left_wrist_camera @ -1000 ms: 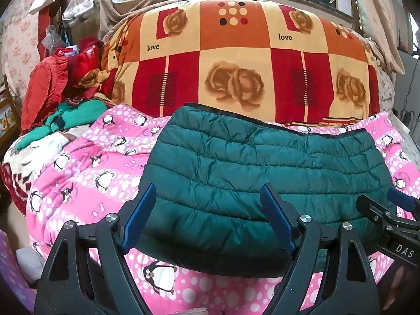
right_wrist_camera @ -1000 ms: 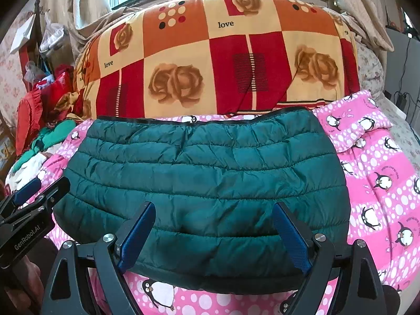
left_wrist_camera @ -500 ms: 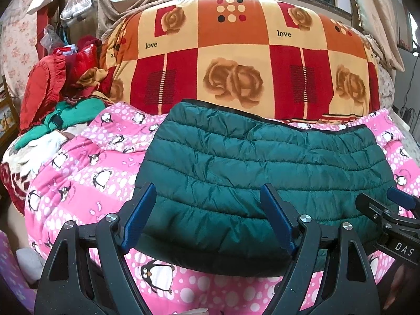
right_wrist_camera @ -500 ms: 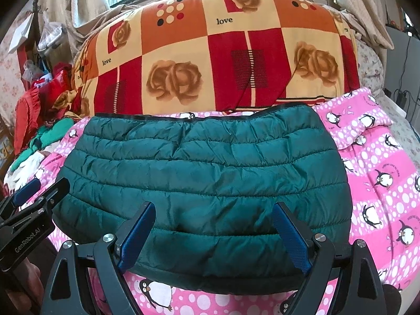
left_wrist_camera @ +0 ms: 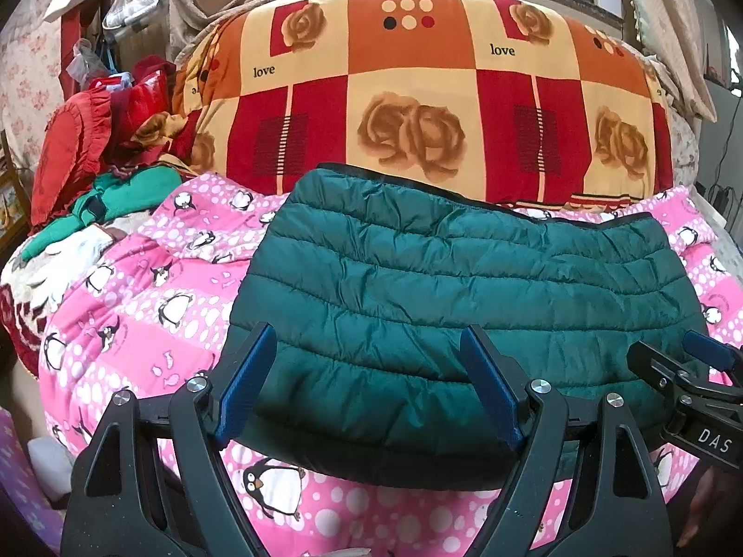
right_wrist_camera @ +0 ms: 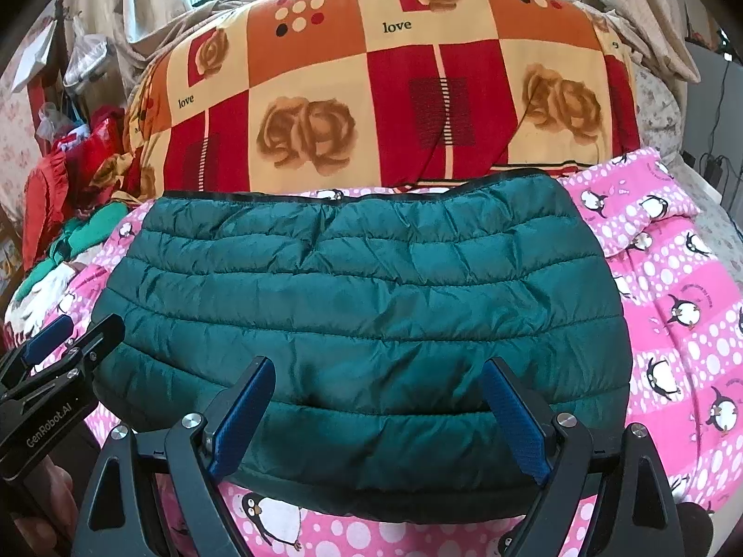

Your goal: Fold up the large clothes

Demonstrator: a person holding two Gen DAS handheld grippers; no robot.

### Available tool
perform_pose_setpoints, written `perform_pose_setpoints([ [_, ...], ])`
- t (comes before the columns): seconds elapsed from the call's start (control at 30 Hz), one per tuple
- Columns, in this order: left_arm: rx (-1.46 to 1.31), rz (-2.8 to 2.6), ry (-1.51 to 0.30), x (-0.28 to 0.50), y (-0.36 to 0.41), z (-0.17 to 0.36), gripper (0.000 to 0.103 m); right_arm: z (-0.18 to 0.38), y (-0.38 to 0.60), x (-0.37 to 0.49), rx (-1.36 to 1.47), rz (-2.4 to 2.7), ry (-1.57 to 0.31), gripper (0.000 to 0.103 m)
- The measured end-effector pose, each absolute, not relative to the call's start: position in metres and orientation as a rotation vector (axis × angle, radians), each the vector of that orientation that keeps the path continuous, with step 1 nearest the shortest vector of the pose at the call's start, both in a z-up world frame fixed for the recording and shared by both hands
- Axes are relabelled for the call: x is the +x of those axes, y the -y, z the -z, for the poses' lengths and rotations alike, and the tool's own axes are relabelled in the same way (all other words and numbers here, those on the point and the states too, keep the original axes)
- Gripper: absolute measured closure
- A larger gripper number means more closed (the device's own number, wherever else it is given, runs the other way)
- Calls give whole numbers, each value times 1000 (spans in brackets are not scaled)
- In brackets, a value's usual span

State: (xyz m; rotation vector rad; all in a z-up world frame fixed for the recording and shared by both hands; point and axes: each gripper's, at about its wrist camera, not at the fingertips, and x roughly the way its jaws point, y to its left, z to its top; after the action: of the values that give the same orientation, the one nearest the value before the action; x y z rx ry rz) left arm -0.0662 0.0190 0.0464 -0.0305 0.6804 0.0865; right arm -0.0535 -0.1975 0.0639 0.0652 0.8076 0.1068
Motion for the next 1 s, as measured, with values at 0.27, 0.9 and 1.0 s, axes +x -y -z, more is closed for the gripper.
perform_pose_setpoints([
  [0.27,-31,-80,-684,-62,-18,-45,21,-63,197,-50,61,-106,-809,14],
  [0.9,-40,-24,-704,-33,-13,-35,21,-52,201,-24,46,-91,-843,14],
  [1.0,-30,-12,-691,-29,-14,-39,21,-55,206,-21,46,-100,-836,14],
])
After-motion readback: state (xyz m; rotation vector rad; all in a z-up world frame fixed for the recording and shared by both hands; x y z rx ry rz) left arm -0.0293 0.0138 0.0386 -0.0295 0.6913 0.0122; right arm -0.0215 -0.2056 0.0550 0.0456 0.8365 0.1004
